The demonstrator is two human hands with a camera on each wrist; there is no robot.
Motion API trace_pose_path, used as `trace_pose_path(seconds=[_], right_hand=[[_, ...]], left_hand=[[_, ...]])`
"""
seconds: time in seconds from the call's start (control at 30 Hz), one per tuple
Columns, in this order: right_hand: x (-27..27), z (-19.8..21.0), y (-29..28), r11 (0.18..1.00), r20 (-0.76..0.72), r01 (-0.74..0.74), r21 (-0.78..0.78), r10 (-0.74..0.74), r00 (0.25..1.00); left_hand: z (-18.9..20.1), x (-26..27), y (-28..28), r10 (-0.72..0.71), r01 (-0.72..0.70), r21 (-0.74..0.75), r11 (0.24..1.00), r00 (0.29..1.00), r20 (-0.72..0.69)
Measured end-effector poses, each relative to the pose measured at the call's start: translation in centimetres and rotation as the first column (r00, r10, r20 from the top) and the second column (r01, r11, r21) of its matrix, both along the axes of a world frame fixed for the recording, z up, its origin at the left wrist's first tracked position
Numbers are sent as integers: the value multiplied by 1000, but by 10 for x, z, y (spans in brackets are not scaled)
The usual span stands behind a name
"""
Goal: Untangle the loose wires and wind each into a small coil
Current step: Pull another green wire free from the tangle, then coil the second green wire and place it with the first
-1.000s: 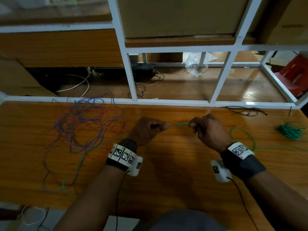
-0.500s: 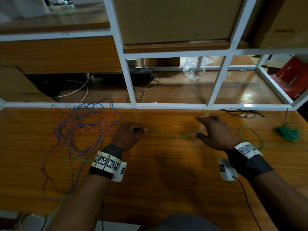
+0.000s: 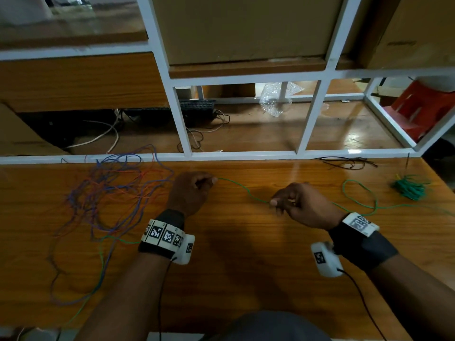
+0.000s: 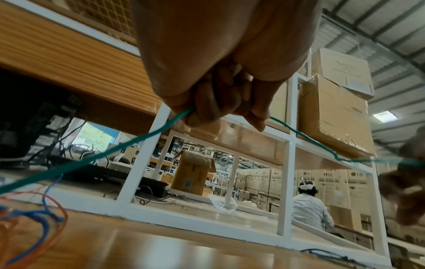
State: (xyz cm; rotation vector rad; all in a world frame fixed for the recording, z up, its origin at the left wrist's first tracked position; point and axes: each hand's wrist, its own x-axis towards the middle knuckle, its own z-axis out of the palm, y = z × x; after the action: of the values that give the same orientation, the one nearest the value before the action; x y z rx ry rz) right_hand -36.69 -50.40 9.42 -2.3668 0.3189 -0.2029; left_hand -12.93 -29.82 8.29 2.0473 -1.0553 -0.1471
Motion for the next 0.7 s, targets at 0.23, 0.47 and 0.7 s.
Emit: trace_pose_path(seconds=[0.23,0.47,0.7], right_hand=[[-33,-24,-45,912,42,235,-335,-234,971],[-11,-29,-6,915,-248,104,-390,-213,945],[29,-16,25,994,-78,-32,-105,24,997]], left_hand=[[-7,-7,10,-27,29,11,1000,992,-122],[-16,-25,1,-90,92,5,996,982,-168],[-12,-44,-22,-215,205,-75,976,961,-173]])
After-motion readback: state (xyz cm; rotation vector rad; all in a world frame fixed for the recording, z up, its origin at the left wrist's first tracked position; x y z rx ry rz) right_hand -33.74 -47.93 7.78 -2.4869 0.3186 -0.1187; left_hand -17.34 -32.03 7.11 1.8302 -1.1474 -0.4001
